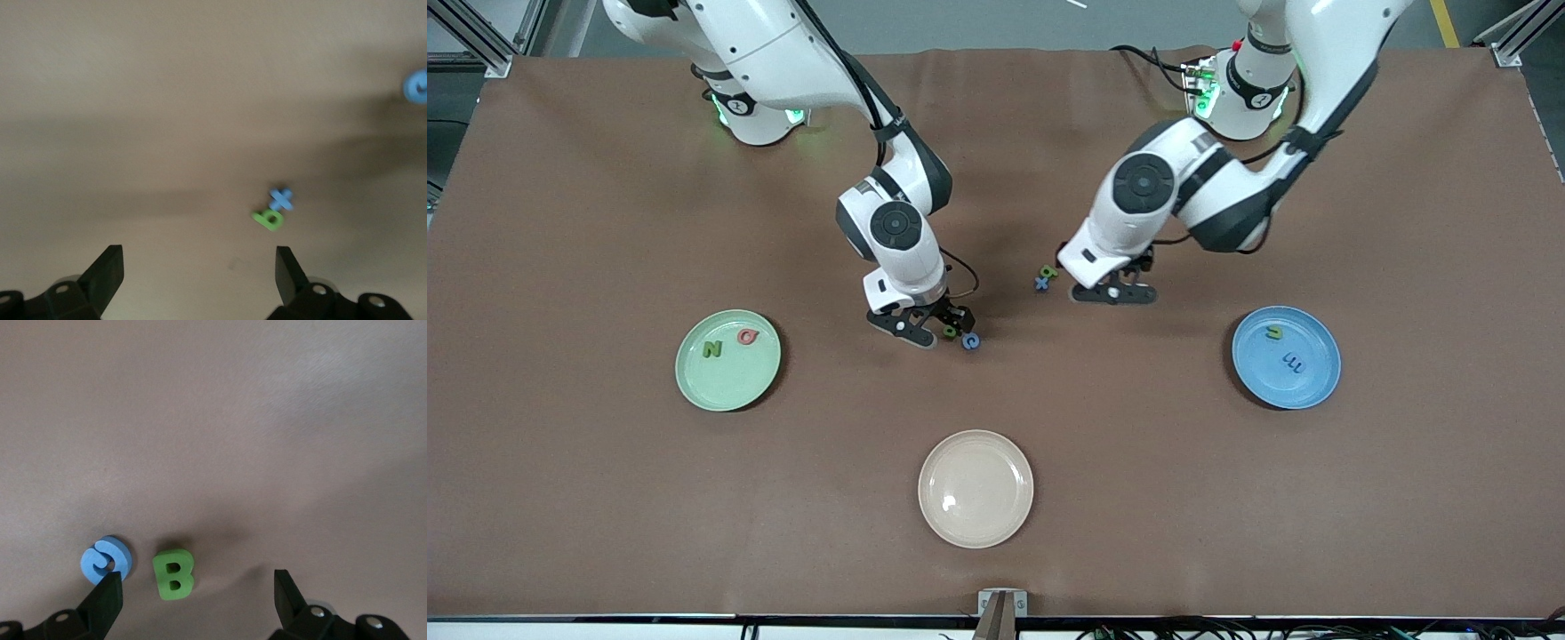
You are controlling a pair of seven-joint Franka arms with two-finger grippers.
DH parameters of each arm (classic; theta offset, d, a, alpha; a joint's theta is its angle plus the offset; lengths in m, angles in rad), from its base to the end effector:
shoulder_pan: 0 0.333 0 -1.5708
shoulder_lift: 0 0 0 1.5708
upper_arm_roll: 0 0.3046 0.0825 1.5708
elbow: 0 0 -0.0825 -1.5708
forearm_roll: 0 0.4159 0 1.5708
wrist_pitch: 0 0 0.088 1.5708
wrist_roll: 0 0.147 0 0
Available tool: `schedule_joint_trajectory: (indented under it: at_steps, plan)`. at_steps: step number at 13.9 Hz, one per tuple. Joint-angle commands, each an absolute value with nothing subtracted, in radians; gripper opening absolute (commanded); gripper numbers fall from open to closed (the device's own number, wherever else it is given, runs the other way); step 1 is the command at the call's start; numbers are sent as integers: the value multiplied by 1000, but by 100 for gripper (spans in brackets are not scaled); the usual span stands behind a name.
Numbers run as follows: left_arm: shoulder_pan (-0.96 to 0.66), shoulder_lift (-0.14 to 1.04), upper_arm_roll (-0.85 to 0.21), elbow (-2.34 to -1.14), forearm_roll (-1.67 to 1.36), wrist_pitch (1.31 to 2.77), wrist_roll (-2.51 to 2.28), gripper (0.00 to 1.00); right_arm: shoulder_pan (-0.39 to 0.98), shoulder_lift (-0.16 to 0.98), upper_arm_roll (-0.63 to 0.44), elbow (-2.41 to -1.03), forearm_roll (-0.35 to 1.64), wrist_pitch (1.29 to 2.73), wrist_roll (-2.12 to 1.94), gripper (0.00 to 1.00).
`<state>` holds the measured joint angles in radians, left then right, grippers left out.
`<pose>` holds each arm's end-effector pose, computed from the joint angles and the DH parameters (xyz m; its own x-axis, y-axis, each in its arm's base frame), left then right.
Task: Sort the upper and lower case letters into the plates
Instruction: 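Move the left gripper to green b while the right gripper reaches green B, then grasp the green B with the right gripper while the left gripper lowers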
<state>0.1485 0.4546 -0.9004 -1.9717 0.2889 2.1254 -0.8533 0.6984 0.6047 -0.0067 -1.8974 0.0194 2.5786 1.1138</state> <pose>0.4588 -0.3993 0.2397 0.9869 -0.0373 -0.1570 -0.0363 -0.9993 0.0094 0.5040 0.4174 0.1124 0.9054 -0.4237 0.0267 -0.4211 -0.9042 -0.0720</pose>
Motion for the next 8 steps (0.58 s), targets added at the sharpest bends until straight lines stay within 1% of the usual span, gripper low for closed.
schedule_joint_trajectory:
  at_steps: [1, 4, 6, 8]
  plan:
    - [143, 446, -902, -2035, 295, 2199, -919, 100, 727, 637, -21, -1879, 14, 2606, 1126, 96]
    - [111, 454, -899, -2121, 299, 2356, -986, 100, 727, 638, -21, -1879, -18, 2605, 1121, 79]
    - [100, 472, -897, -2135, 330, 2384, -999, 100, 727, 640, -23, -1881, -26, 2605, 1118, 72]
    - [81, 506, -897, -2134, 424, 2396, -1029, 100, 727, 641, -23, -1882, -43, 2605, 1118, 61]
